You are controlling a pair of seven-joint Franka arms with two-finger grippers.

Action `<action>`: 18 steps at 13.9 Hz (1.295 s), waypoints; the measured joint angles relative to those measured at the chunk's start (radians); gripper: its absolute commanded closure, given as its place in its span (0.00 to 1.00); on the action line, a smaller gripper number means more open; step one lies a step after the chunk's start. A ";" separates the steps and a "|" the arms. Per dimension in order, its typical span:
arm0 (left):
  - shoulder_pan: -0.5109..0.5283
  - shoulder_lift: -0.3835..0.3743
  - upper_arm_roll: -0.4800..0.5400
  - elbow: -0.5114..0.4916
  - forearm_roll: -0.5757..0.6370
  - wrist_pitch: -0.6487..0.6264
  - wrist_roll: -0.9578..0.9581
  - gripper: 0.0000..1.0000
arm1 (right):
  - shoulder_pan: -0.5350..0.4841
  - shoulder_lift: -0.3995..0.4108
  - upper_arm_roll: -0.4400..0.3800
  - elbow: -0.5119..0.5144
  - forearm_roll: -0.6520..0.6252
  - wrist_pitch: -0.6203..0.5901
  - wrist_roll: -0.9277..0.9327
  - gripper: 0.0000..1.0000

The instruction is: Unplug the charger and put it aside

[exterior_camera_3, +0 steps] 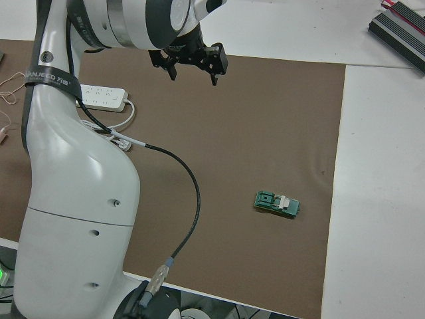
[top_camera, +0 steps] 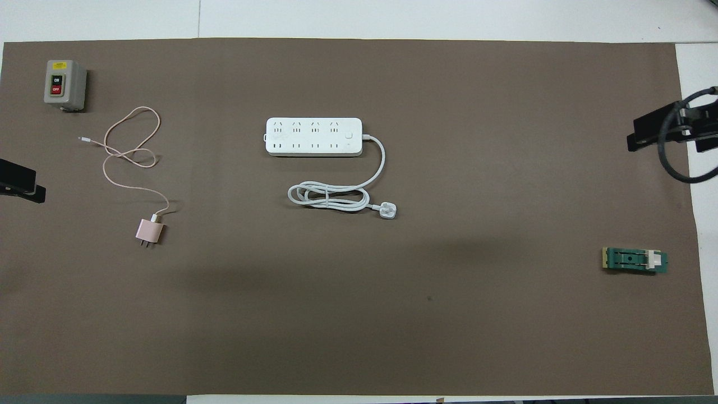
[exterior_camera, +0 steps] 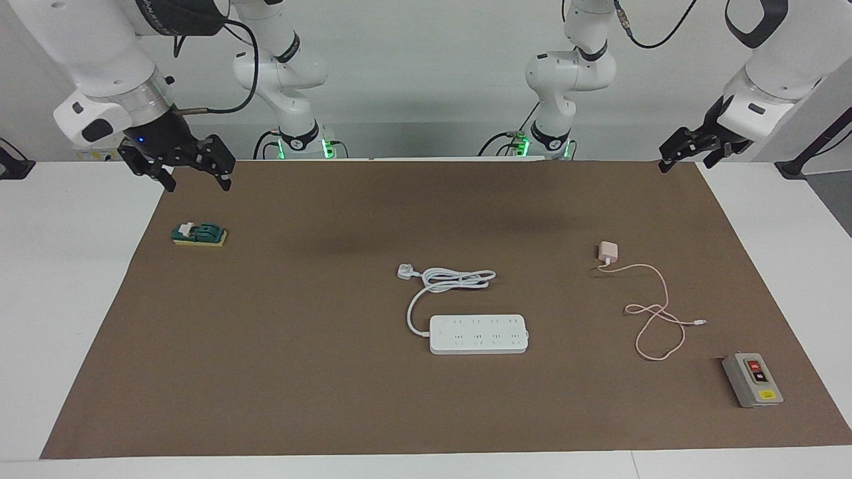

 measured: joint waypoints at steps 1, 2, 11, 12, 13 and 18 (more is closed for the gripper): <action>0.001 -0.001 0.001 -0.005 0.000 0.000 0.000 0.00 | -0.024 -0.035 0.023 -0.040 -0.016 0.000 -0.002 0.00; 0.003 -0.001 0.001 -0.008 0.000 0.000 0.000 0.00 | -0.042 -0.065 0.045 -0.075 -0.031 0.000 -0.002 0.00; 0.017 -0.001 -0.005 -0.018 -0.003 0.020 0.003 0.00 | -0.052 -0.136 0.073 -0.210 -0.078 0.067 -0.002 0.00; 0.017 -0.001 -0.005 -0.018 -0.003 0.030 0.003 0.00 | -0.052 -0.139 0.073 -0.213 -0.078 0.068 -0.002 0.00; 0.017 -0.001 -0.005 -0.018 -0.003 0.036 0.003 0.00 | -0.052 -0.141 0.073 -0.215 -0.078 0.068 -0.002 0.00; 0.017 -0.001 -0.006 -0.018 -0.003 0.055 0.004 0.00 | -0.051 -0.146 0.078 -0.219 -0.077 0.068 -0.002 0.00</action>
